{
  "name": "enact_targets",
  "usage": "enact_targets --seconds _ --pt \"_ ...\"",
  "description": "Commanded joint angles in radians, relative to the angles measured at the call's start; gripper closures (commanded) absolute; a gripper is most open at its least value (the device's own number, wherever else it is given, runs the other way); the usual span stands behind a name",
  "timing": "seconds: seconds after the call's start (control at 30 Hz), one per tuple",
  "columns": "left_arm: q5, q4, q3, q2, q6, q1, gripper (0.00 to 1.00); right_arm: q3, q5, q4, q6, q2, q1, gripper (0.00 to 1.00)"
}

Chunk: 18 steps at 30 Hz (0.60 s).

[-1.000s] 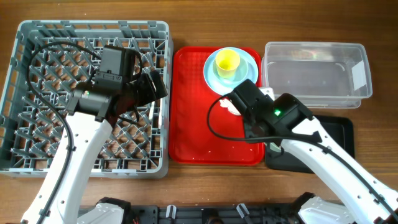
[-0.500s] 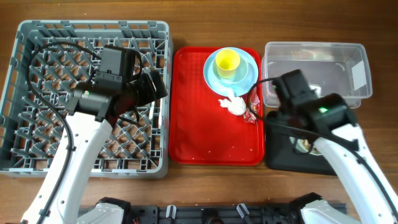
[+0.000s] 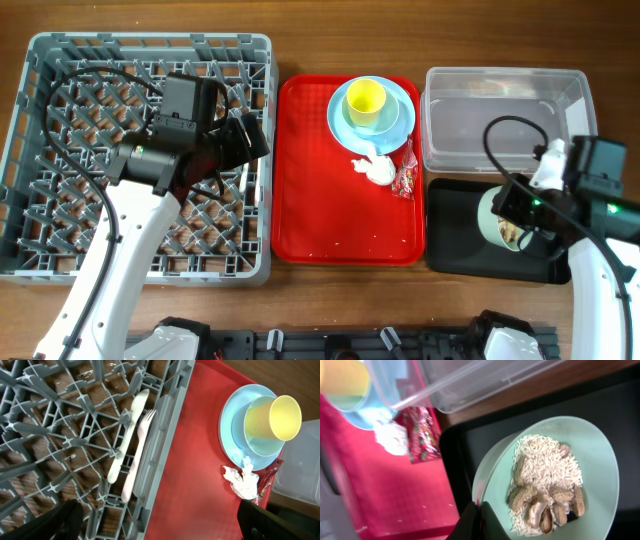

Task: Sort waste into correct bins and load items into the dishwasher rack
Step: 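Lift the green bowl with the right gripper over the black tray, then tilt the green bowl with the right gripper to dump rice onto black tray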

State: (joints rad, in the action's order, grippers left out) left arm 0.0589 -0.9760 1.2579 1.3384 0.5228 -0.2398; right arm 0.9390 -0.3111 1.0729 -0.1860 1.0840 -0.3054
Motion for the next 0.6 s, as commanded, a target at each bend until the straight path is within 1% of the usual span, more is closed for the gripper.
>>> enact_targets --seconds 0.0,0.17,0.33,0.5,0.57 --pt "0.011 0.002 0.006 -0.007 0.013 0.004 0.00 -0.058 -0.236 -0.039 0.126 -0.024 -0.103 0.96" --pt "0.011 0.002 0.006 -0.007 0.013 0.004 0.00 -0.160 -0.415 -0.102 0.190 -0.013 -0.212 0.96" --pt "0.011 0.002 0.006 -0.007 0.013 0.004 0.00 -0.212 -0.583 -0.143 0.262 0.016 -0.289 0.96" --pt "0.011 0.002 0.006 -0.007 0.013 0.004 0.00 -0.213 -0.847 -0.108 0.388 0.065 -0.366 0.96" --pt "0.011 0.002 0.006 -0.007 0.013 0.004 0.00 -0.213 -0.864 -0.099 0.410 0.085 -0.383 0.96"
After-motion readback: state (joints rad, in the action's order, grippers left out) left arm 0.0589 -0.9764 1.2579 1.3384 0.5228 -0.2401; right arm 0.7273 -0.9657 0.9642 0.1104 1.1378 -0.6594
